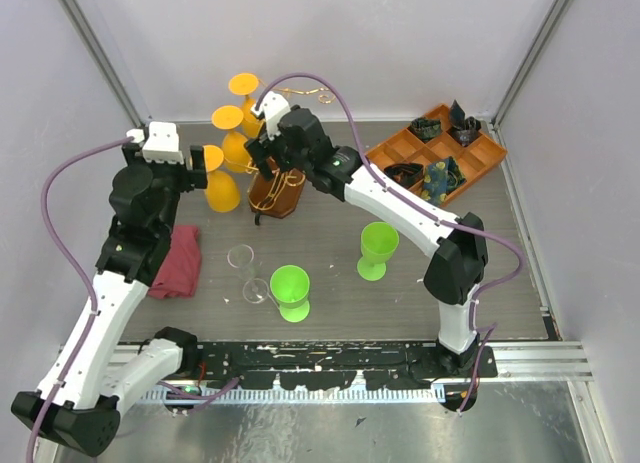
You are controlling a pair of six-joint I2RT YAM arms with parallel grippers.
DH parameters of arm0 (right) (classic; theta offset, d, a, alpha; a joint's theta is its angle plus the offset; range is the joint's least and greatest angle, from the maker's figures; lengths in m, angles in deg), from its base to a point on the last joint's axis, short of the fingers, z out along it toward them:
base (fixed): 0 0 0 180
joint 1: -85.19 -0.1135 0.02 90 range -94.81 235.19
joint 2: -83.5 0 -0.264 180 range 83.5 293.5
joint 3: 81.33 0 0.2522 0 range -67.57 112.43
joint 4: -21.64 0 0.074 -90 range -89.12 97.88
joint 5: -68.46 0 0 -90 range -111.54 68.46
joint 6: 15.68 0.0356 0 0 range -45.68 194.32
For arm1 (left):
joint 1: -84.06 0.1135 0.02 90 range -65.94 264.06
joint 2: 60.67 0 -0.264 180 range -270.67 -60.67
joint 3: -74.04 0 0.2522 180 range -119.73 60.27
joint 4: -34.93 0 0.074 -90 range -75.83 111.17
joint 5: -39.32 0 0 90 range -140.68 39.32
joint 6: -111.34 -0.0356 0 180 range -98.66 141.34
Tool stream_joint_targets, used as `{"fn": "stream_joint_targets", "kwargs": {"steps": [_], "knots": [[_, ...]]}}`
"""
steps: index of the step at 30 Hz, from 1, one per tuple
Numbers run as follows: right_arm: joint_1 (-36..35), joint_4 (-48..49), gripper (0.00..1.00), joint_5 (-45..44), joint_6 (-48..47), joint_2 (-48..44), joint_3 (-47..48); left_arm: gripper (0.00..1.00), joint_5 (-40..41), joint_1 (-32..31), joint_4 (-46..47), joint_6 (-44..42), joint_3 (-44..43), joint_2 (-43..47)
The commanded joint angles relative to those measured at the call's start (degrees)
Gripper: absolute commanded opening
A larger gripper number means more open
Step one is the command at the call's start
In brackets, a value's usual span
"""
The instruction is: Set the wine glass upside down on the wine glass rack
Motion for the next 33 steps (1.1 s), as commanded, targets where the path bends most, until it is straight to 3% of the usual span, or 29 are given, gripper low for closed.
{"fn": "stream_joint_targets", "kwargs": {"steps": [1, 4, 10, 16, 24, 27, 33], "knots": [[-0.44, -1.69, 1.00, -4.30, -0.66, -1.32, 3.33, 0.88, -11.27, 0.24, -1.72, 2.01, -3.49, 1.21], [-0.14, -4.38, 1.00, -7.41, -0.93, -3.26, 3.50, 0.90, -17.84, 0.24, 0.07, 4.72, -3.18, 2.77], [2.14, -4.56, 1.00, -6.12, 1.65, -9.90, 1.09, 0.99, -32.48, 0.17, -8.03, 6.41, -10.43, 0.34], [7.59, -3.06, 1.00, -4.79, 5.78, -18.45, -4.52, 0.99, -43.55, 0.12, -8.15, 9.87, -12.88, -0.96], [15.91, -7.08, 1.00, -10.82, 7.32, -26.53, -10.74, 0.97, -56.55, -3.74, -13.55, 11.42, -12.96, -7.22], [17.94, -8.73, 1.00, -11.46, 7.69, -28.53, -11.68, 0.97, -56.30, -9.21, -17.30, 7.46, -13.02, -9.54], [19.82, -10.66, 1.00, -13.32, 8.18, -31.09, -12.33, 0.97, -46.00, -20.62, -21.04, 1.90, -13.68, -13.48]]}}
